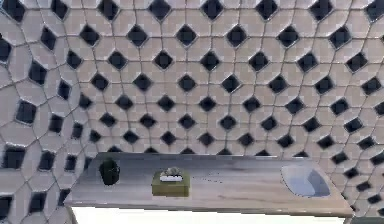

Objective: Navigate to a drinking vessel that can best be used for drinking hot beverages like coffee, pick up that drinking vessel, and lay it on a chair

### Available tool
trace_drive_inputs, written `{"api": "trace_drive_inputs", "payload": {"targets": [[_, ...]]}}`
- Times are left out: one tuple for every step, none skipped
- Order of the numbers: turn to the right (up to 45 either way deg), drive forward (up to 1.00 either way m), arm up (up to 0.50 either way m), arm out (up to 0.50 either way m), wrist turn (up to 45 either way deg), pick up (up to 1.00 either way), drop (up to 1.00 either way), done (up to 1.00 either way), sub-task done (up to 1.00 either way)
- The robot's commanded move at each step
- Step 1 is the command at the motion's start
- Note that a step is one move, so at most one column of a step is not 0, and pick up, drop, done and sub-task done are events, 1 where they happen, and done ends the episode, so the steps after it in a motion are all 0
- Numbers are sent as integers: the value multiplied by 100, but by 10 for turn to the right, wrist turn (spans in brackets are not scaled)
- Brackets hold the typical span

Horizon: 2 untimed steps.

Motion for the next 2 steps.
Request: {"api": "trace_drive_inputs", "payload": {"targets": [[0, 5, 0, 0, 0, 0, 0, 0, 0], [-450, 0, 0, 0, 0, 0, 0, 0, 0]]}}
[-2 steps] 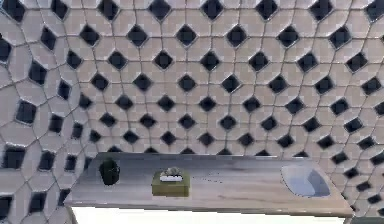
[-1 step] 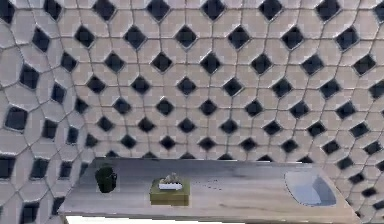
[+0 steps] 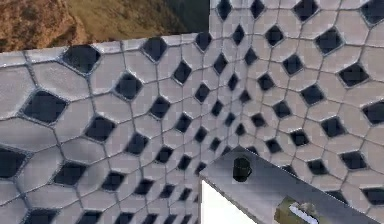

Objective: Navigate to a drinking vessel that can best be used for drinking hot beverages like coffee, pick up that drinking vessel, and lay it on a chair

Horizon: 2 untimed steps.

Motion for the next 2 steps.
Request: {"api": "trace_drive_inputs", "payload": {"targets": [[-210, 0, 0, 0, 0, 0, 0, 0, 0], [0, 5, 0, 0, 0, 0, 0, 0, 0]]}}
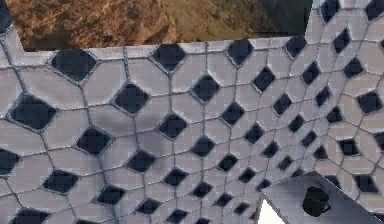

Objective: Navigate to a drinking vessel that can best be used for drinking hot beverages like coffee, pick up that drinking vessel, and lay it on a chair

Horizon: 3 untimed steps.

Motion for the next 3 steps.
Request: {"api": "trace_drive_inputs", "payload": {"targets": [[-450, 0, 0, 0, 0, 0, 0, 0, 0], [0, 0, 50, 0, 0, 0, 0, 0, 0], [0, 0, 18, 0, 0, 0, 0, 0, 0]]}}
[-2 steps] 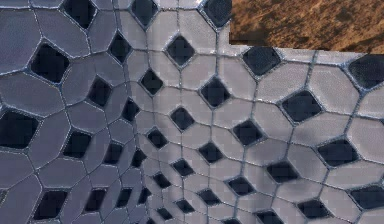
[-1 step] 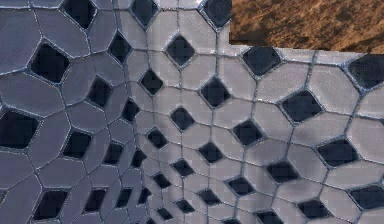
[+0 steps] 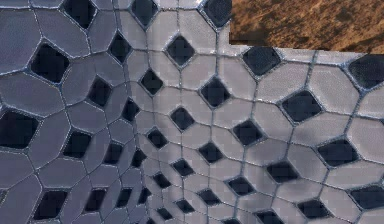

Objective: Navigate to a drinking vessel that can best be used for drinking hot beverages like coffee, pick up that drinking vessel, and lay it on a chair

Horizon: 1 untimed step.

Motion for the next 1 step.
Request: {"api": "trace_drive_inputs", "payload": {"targets": [[0, 0, 0, 50, 0, 0, 0, 0, 0]]}}
